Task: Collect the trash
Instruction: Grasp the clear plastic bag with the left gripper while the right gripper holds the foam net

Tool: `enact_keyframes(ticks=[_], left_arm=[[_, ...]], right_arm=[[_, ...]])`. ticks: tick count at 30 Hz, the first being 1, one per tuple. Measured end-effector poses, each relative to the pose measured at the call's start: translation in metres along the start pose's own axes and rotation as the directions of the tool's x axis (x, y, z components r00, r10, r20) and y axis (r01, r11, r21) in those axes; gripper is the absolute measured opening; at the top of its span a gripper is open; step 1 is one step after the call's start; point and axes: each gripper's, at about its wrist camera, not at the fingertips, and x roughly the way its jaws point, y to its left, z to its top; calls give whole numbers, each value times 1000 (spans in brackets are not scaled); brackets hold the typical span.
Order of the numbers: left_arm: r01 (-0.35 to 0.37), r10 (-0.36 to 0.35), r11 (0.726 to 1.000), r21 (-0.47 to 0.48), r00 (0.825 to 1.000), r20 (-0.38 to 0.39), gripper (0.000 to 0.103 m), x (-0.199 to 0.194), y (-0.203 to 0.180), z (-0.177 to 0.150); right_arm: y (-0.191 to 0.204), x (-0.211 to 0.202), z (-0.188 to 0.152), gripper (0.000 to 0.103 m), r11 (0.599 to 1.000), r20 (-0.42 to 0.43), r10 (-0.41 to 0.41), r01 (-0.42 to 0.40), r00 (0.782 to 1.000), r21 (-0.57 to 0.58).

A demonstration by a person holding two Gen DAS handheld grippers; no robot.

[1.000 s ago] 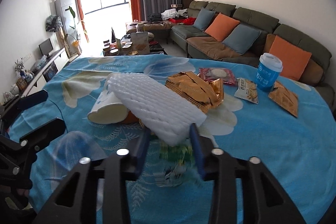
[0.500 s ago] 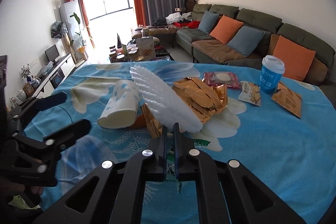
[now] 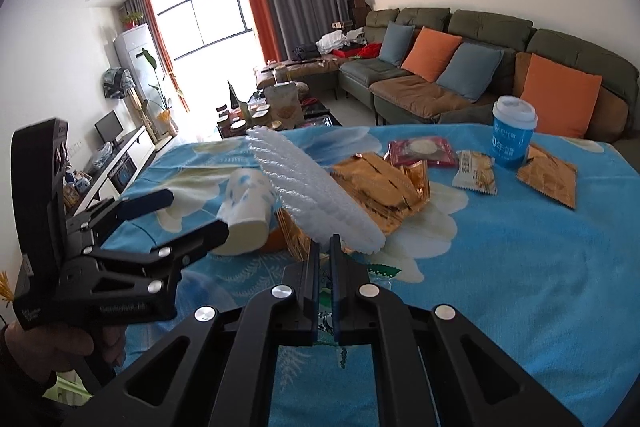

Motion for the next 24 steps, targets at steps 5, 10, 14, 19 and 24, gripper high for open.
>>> enact_keyframes(ticks=[5, 10, 14, 19, 24], left_arm=[[11, -11, 1000, 10, 1000, -5, 98, 4, -3, 1], [88, -88, 996, -8, 996, 4, 98, -5, -8, 6], [189, -191, 980, -60, 981, -21, 98, -7, -11, 12], [328, -344, 929, -170, 936, -76, 98, 0, -15, 19], [357, -383, 911, -204, 917, -107, 97, 8, -26, 22]], right_arm=[[0, 2, -7, 3, 1000, -19, 0, 0, 1000, -3], [8, 1, -14, 3, 998, -35, -16, 14, 999, -61], [19, 0, -22, 3, 991, -38, -54, 49, 998, -128], [25, -4, -28, 3, 985, -33, -63, 56, 997, -162], [28, -9, -33, 4, 981, -18, -61, 56, 998, -183]])
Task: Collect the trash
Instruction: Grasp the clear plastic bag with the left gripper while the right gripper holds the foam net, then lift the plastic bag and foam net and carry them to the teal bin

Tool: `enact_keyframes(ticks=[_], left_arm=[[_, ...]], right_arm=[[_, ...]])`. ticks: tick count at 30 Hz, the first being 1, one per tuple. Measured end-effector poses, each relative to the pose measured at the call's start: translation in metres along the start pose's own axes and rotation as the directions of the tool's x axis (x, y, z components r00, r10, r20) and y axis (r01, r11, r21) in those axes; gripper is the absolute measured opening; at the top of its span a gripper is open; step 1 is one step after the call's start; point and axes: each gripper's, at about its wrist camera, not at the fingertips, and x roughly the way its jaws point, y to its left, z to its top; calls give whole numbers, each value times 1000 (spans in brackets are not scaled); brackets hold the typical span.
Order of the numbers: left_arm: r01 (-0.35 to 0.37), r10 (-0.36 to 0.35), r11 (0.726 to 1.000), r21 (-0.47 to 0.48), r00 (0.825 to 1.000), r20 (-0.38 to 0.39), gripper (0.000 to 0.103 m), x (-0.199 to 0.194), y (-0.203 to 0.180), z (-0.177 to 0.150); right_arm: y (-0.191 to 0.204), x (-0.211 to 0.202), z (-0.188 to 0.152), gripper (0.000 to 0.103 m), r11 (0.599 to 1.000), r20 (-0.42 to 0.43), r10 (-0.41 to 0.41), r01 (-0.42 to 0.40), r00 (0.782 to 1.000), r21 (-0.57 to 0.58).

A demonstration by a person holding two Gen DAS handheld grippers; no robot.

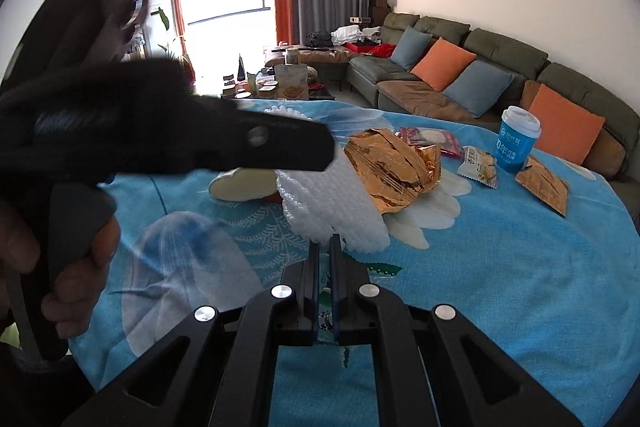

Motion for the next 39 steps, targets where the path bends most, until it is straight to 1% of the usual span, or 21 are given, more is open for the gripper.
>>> enact_keyframes(ticks=[4, 6, 7, 10, 12, 13, 14, 16, 18, 22, 23, 24, 25, 26, 27, 29, 30, 31, 33, 34, 39], left_arm=[[4, -4, 1000, 15, 1000, 0, 97, 5, -9, 0], [13, -13, 1000, 11, 1000, -3, 97, 8, -12, 1], [12, -12, 1000, 10, 1000, -5, 96, 10, -13, 2], [14, -14, 1000, 15, 1000, -6, 96, 13, -17, 3], [19, -19, 1000, 17, 1000, -7, 96, 16, -20, 4], [17, -17, 1000, 24, 1000, -8, 94, 20, -22, 5], [15, -15, 1000, 27, 1000, -7, 92, 21, -23, 5], [14, -13, 999, 30, 1000, -13, 85, 24, -24, 4], [5, -5, 1000, 26, 1000, -19, 83, 28, -23, 4], [-9, 9, 1000, 11, 1000, -26, 72, 35, -19, 3], [-9, 10, 1000, 6, 1000, -29, 69, 37, -18, 4], [-10, 10, 1000, 4, 999, -34, 62, 40, -17, 4], [-12, 12, 1000, 6, 999, -38, 54, 42, -16, 4], [-14, 14, 1000, 8, 999, -37, 50, 44, -16, 4], [-14, 14, 1000, 10, 999, -39, 42, 45, -16, 4], [-17, 18, 1000, 18, 999, -36, 32, 47, -16, 3], [-19, 20, 1000, 24, 999, -34, 25, 48, -16, 3], [-16, 17, 999, 31, 999, -31, 15, 48, -16, 3], [-9, 10, 999, 35, 1000, -28, 12, 46, -17, 1], [-11, 11, 999, 43, 1000, -18, 12, 45, -17, 1], [-14, 11, 997, 82, 999, 37, 11, 24, -23, -1]], right_arm=[[-3, -4, -4, 7, 1000, 7, -6, 6, 1000, 12], [-4, -5, -7, 18, 1000, 3, -12, 12, 1000, 16], [-5, -6, -9, 21, 1000, 7, -13, 13, 1000, 19], [-8, -9, -14, 22, 999, 3, -14, 13, 1000, 32], [-11, -13, -18, 31, 999, 7, -12, 12, 1000, 46], [-13, -16, -20, 38, 998, 11, -13, 12, 1000, 55], [-14, -17, -22, 40, 998, 13, -15, 15, 1000, 57], [-17, -19, -25, 40, 997, 13, -20, 19, 1000, 69], [-22, -19, -28, 40, 996, 9, -23, 22, 1000, 89], [-27, -19, -30, 52, 994, 17, -27, 25, 999, 106], [-28, -17, -30, 52, 993, 13, -20, 18, 1000, 114], [-30, -15, -31, 51, 992, 3, -7, 7, 1000, 127], [-34, -11, -31, 45, 989, -11, 12, -11, 1000, 149], [-37, -8, -32, 42, 986, -19, 25, -22, 1000, 166], [-38, -6, -33, 39, 983, -25, 35, -30, 999, 179], [-41, -5, -34, 37, 981, -25, 40, -35, 999, 193], [-41, -5, -34, 34, 980, -26, 43, -37, 999, 195], [-41, -4, -35, 26, 980, -31, 41, -35, 999, 195], [-41, -4, -36, 21, 979, -38, 43, -35, 998, 198], [-41, -4, -37, 16, 979, -40, 46, -37, 998, 202], [-40, -16, -39, 12, 975, -18, 40, -35, 999, 218]])
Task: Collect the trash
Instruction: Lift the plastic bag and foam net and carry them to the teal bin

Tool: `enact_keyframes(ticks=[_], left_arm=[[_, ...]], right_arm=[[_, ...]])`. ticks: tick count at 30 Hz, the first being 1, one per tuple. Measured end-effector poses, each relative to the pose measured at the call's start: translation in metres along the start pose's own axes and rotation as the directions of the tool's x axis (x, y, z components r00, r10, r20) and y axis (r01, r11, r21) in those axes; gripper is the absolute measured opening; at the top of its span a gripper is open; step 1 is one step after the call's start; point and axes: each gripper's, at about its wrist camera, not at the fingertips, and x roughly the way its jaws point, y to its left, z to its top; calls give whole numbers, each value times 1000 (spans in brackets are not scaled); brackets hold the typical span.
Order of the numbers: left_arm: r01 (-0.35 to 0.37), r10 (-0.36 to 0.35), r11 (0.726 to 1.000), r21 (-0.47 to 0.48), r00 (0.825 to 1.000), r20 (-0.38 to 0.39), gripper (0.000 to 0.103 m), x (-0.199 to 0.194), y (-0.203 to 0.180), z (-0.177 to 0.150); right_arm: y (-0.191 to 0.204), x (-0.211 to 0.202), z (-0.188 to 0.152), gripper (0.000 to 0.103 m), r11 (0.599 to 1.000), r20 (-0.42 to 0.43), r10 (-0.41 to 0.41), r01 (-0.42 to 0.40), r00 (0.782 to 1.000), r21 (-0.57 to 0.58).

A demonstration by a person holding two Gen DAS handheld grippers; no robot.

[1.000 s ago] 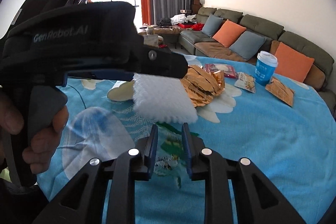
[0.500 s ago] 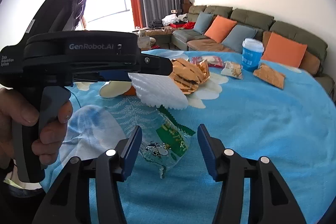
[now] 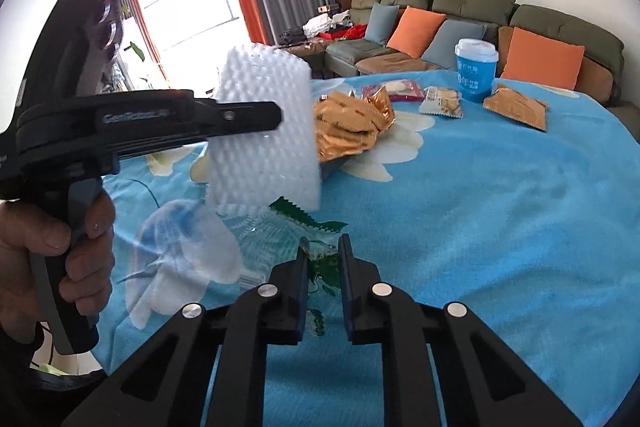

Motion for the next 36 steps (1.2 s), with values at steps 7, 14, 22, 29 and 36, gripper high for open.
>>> enact_keyframes(ticks=[7, 14, 22, 29, 36], left_arm=[[-30, 25, 999, 44, 994, 107, 11, -63, -2, -5], [-82, 67, 994, 70, 979, 194, 11, -131, 2, -23], [-172, 156, 985, 32, 948, 276, 11, -209, 25, -54], [-278, 278, 959, -50, 899, 339, 11, -281, 55, -84], [-393, 421, 907, -151, 829, 369, 11, -355, 92, -124]], right_arm=[[12, -24, 8, 8, 1000, 59, 5, -4, 998, -16], [36, -43, 20, 3, 999, 119, 9, -4, 993, -46], [83, -54, 38, 3, 990, 158, 75, -55, 985, -128], [150, -46, 54, 3, 960, 151, 189, -150, 970, -237], [231, -18, 65, 3, 907, 92, 312, -267, 946, -327]])
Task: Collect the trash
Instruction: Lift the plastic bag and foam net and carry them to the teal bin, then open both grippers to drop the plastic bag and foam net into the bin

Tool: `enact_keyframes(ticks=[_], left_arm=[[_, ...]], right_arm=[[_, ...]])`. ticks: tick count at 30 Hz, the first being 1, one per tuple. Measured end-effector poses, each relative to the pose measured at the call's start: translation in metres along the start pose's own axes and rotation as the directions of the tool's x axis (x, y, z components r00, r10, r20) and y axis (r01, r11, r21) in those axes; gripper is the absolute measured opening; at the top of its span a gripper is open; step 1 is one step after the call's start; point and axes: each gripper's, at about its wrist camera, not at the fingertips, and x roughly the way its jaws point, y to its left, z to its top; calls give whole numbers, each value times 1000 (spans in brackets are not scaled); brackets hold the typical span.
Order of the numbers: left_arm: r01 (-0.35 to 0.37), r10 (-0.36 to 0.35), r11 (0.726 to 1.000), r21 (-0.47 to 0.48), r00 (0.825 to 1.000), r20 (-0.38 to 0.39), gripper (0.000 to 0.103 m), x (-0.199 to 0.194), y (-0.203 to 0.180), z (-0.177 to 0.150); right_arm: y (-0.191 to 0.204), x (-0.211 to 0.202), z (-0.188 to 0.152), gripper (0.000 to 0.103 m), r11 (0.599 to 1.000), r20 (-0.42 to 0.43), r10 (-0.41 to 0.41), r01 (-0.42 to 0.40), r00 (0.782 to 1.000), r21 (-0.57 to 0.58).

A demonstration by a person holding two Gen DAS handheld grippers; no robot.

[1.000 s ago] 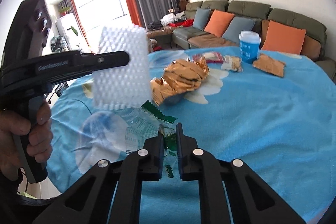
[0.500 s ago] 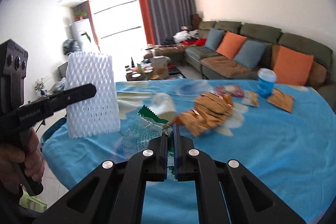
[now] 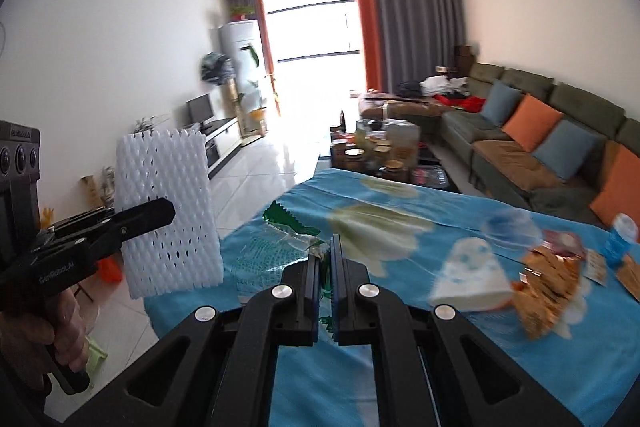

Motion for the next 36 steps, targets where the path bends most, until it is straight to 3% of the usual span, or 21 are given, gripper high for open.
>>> enact_keyframes(ticks=[6, 13, 18, 26, 36], left_arm=[[-149, 150, 988, -40, 988, 26, 11, -39, 61, -9], [-309, 310, 944, -114, 951, -9, 11, -74, 141, -29], [-385, 383, 909, -158, 923, -42, 11, -97, 195, -45], [-450, 436, 870, -202, 893, -111, 11, -109, 259, -70], [-468, 433, 854, -229, 882, -189, 11, -54, 277, -82]], right_arm=[[56, 46, 22, 3, 993, -39, 97, -99, 995, -64], [117, 102, 40, 3, 972, -124, 191, -206, 974, -116], [158, 143, 44, 3, 950, -207, 241, -274, 948, -148], [215, 196, 43, 3, 920, -316, 256, -330, 914, -209], [241, 250, 36, 3, 906, -410, 234, -351, 881, -237]])
